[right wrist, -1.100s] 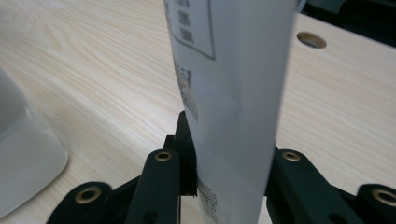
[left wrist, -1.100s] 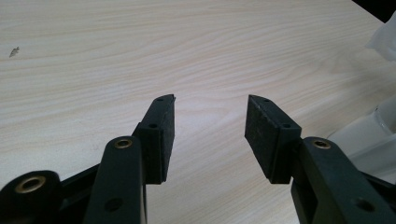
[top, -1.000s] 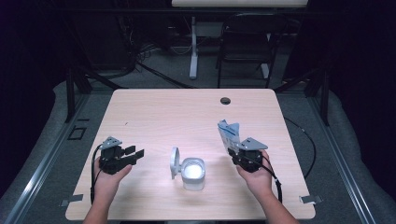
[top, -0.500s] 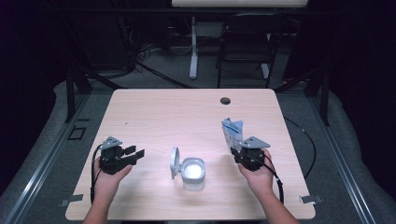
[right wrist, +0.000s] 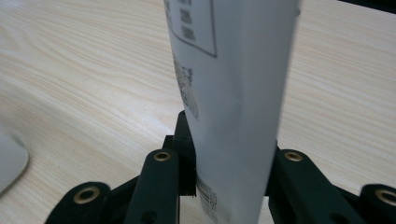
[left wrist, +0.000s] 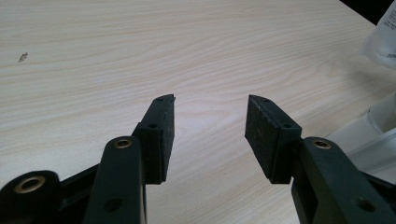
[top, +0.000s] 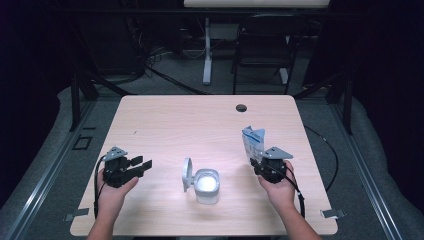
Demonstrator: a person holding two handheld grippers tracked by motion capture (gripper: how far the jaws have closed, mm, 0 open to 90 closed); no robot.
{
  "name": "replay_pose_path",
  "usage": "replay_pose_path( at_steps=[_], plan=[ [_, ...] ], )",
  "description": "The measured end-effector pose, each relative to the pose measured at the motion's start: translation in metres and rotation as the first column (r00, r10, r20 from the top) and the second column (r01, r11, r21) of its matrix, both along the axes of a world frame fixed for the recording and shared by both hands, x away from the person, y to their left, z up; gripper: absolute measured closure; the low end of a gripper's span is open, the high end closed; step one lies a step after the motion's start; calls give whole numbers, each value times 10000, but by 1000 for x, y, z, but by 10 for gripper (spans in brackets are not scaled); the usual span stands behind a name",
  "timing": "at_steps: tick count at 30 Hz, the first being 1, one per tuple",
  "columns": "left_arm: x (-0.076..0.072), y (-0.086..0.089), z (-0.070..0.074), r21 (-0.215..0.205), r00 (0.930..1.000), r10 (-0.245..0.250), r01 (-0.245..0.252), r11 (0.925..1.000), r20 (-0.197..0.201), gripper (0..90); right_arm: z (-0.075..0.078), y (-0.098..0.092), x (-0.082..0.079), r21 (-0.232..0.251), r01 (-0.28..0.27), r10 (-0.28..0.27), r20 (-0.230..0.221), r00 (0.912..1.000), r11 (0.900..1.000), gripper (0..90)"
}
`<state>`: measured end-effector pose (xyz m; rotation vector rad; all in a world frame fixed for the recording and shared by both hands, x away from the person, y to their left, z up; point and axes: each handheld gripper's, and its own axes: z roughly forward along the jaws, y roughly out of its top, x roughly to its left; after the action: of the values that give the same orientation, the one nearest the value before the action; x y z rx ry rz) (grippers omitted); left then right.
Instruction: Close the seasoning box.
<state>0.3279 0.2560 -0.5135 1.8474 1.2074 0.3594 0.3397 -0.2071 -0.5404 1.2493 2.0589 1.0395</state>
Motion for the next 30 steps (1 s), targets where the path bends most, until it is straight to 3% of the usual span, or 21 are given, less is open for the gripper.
replay_pose_path(
  at_steps=[17, 22, 23, 30],
  plan=[
    [-2, 0, 0, -40, 10000, 57, -56, 10000, 80, 529, -5, 0, 5, -43, 313, -314, -283, 9991, 9995, 702],
    [-2, 0, 0, -29, 10000, 37, -37, 10000, 88, 529, -10, 0, 6, -188, 295, -304, -479, 9984, 9994, 697],
    [-2, 0, 0, -22, 10000, 36, -35, 10000, 84, 529, -10, 0, 6, -409, 293, -317, -586, 9978, 9987, 697],
    [-2, 0, 0, -6, 10000, 22, -22, 10000, 85, 529, -16, 0, 9, -233, 354, -372, -820, 9959, 9991, 688]
  ],
)
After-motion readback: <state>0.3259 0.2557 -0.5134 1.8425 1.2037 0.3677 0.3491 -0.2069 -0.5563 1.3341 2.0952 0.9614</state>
